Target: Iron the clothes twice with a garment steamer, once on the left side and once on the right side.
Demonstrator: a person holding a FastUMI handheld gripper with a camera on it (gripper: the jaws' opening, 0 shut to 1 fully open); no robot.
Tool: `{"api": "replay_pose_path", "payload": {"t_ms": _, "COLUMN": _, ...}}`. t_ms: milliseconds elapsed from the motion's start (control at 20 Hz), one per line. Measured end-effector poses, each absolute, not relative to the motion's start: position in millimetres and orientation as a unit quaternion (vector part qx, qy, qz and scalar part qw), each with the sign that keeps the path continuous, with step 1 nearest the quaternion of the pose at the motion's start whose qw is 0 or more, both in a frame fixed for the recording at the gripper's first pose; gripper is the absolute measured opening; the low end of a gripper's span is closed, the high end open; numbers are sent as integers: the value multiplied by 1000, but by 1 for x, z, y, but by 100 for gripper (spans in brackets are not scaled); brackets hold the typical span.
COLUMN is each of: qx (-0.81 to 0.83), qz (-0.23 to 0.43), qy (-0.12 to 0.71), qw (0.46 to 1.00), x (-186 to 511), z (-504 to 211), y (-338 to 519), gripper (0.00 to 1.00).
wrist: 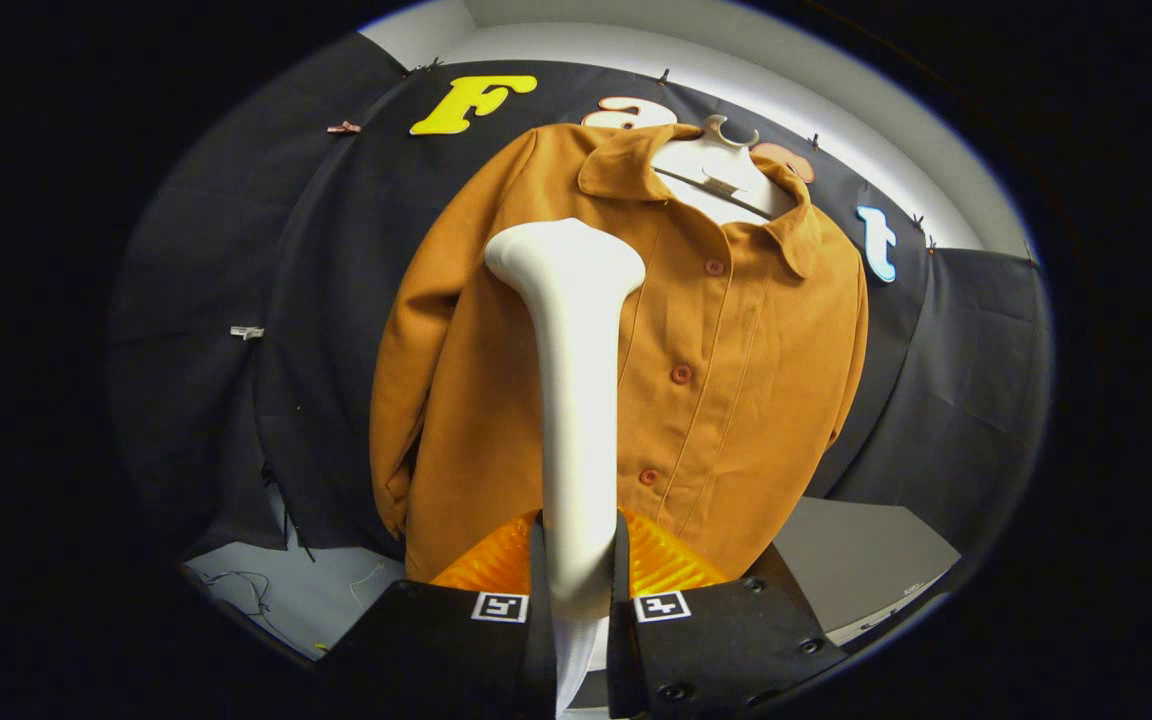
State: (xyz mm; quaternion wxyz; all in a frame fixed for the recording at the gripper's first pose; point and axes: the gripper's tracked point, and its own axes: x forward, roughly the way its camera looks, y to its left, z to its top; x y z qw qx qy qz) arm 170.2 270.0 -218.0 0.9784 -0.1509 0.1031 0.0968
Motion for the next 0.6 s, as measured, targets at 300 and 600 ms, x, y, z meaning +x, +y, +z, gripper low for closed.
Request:
{"api": "replay_pose_path", "payload": {"t_ms": 300, "qx": -163, "qz": 103, "qy": 137, "qw": 972, "x": 157, "z": -260, "y": 257, "gripper": 24}}
{"api": "replay_pose_path", "payload": {"t_ms": 600, "qx": -167, "qz": 107, "qy": 171, "qw": 965, "x": 140, "z": -296, "y": 244, "gripper": 24}}
